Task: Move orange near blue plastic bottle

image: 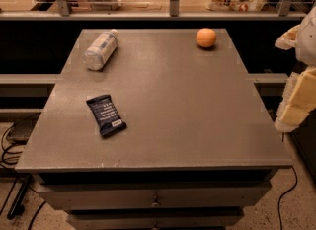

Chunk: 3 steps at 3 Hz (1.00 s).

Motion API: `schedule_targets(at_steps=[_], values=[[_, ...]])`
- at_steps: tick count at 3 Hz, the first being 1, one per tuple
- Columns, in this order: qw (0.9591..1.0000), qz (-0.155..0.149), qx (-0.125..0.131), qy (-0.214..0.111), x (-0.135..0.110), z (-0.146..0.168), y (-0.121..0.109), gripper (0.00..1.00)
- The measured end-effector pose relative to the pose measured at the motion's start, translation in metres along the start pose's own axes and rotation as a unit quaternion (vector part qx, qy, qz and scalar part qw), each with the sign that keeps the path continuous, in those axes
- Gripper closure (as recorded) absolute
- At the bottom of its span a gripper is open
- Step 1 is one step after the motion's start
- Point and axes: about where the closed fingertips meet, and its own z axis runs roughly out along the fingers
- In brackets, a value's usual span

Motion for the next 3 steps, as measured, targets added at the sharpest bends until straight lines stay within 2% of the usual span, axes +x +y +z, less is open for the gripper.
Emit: schedule_targets(at_steps=[1, 2, 3], values=[[1.0, 0.0, 0.0, 0.0, 0.0, 0.0, 0.0, 0.0], [0.9994, 0.008, 0.025, -0.024, 0.001, -0.002, -0.014, 0.0], [0.9958, 0.024, 0.051, -0.072, 0.002, 0.0, -0.045, 0.0]])
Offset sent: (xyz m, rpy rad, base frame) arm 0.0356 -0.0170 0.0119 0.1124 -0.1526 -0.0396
